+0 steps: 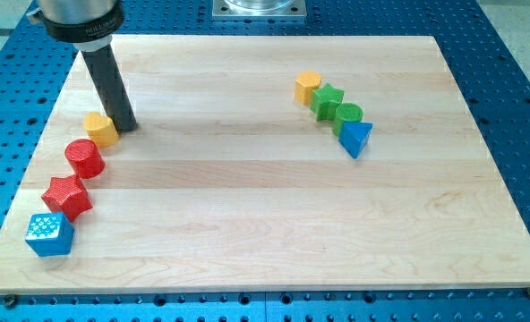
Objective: Move the triangle to the top center of the board
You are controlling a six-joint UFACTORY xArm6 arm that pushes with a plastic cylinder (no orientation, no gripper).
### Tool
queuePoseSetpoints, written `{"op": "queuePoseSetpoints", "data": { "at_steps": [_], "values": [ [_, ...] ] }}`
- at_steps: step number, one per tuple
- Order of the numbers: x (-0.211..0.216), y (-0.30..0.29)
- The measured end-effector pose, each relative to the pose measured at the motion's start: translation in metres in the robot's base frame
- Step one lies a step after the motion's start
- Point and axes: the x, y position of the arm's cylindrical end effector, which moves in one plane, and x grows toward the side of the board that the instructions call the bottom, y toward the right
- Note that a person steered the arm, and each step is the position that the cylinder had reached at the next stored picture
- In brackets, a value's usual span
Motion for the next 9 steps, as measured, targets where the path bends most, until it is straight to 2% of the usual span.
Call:
{"op": "queuePoseSetpoints", "data": {
  "at_steps": [1, 2, 3, 4, 5, 7, 8, 9],
  "values": [
    [-0.003, 0.015],
    [-0.001, 0.07],
    [0.048, 0.138],
    [0.118, 0.235],
    [0.121, 0.333],
    [0.077, 0.345],
    [0.054, 0.318],
    [0.009, 0.258]
  ]
}}
